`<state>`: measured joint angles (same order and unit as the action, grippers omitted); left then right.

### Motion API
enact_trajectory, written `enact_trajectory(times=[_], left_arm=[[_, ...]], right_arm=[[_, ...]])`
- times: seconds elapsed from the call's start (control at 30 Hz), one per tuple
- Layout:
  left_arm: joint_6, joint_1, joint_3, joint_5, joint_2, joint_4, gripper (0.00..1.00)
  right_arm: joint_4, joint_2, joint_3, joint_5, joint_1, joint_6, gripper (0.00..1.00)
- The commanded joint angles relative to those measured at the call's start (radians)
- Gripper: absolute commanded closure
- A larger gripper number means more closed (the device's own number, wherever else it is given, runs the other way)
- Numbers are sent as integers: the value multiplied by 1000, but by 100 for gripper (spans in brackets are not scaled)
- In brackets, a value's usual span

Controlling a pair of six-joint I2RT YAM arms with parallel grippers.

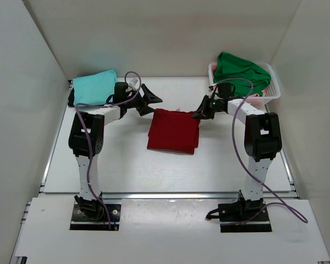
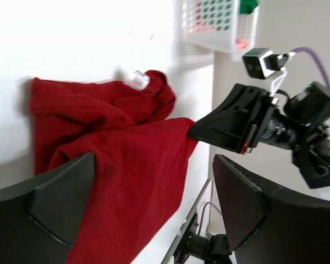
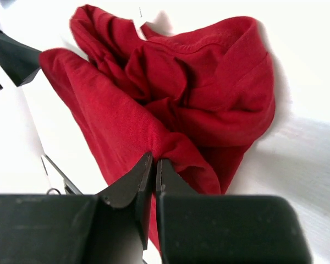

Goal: Fold and stack the t-shirts
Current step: Fold the long partially folded tshirt into a neat square

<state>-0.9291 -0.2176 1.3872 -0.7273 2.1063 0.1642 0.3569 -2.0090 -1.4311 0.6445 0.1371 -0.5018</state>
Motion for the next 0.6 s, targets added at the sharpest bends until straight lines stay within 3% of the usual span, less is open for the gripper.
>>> enact_trajectory(times=[0.0,0.2,0.27,0.33,0.47,0.57], left_arm=[[-63,9,65,-34,-35,75,1],[-108,17,108,-24,24,104,2],[-97,21,139,-14,46,89,1],[-108,29,156,-15,67,80,1],[-31,41,144,-6,60,-6,1],[7,58,69,14,9,-32,1]], right_arm=[[-68,56,-51,26,-30,-46,100],[-85,-11,-106,-24,-42,-64,98],[-98,-34,-114,-58,-50,-79,80],[-73,-49,-143,-127,-50,-81,70],[0,-31,-196,-293,-31,-29,60],[33,22,-172,-400,-14,11,59]])
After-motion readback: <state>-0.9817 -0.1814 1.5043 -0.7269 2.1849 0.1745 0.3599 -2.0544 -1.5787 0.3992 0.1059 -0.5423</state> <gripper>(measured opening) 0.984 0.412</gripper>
